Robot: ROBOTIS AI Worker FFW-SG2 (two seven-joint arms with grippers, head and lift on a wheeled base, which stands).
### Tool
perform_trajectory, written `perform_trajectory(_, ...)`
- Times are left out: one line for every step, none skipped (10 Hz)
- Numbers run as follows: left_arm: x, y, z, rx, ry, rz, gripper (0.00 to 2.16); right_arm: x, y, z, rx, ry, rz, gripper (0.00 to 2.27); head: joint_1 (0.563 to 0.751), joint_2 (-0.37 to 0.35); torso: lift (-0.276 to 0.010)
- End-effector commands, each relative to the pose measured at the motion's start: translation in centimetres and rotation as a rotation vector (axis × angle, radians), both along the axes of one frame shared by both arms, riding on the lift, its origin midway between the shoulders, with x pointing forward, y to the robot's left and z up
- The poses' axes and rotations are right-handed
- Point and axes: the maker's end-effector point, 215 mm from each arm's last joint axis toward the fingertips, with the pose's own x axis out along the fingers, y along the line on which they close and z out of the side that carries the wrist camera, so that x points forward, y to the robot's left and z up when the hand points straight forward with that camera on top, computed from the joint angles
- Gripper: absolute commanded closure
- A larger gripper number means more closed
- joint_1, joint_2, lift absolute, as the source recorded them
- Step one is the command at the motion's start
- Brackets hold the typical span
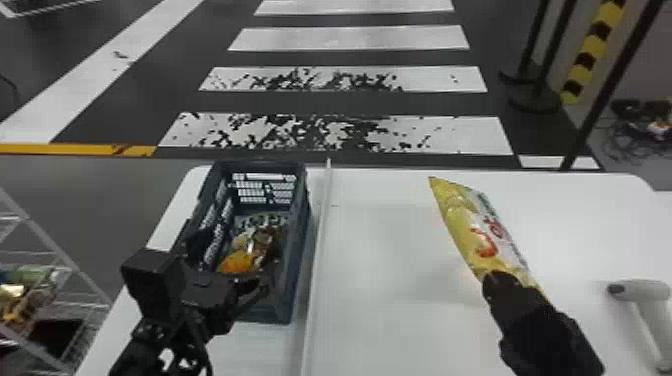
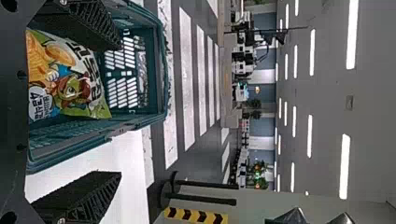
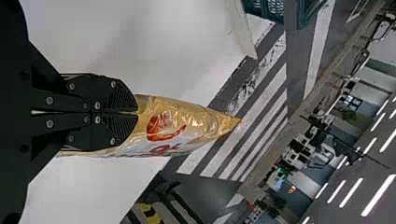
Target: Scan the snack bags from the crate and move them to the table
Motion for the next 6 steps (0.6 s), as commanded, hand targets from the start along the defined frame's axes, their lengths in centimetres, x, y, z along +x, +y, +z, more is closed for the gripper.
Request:
perform_trajectory(0.0, -0.1, -0.1, 0.001, 0.001, -0.001, 0.04, 0.1, -0.8, 1.0, 0.141, 0.057, -0.06, 2.24, 0.695, 0.079, -0.095)
perform_trajectory(-0.1, -0.3, -0.2, 0.003, 0.003, -0.003, 0.04, 0.0, -0.7, 1.5, 0.194, 0.075, -0.077, 2.24, 0.695, 0.07, -0.095)
perform_trajectory(-0.1, -0.5, -0.4, 0.005, 0.005, -0.006, 0.04, 0.0, -0.7, 2.0, 0.249, 0.092, -0.094, 2.24, 0.695, 0.065, -0.095)
perform_trajectory(0.0, -0.8, -0.7, 0.005, 0.009, -0.01, 0.04, 0.2, -1.1, 2.3, 0.299, 0.1, -0.112, 2.24, 0.695, 0.063, -0.095)
perform_trajectory(0.0, -0.7, -0.9, 0.004, 0.008, -0.009, 0.04, 0.6, -1.9, 2.7, 0.372, 0.113, -0.143, 2.24, 0.695, 0.059, -0.095)
perform_trajectory(0.0, -0.7, -1.0, 0.002, 0.006, -0.009, 0.04, 0.8, -3.1, 2.7, 0.473, 0.134, -0.187, 2.24, 0.695, 0.05, -0.095)
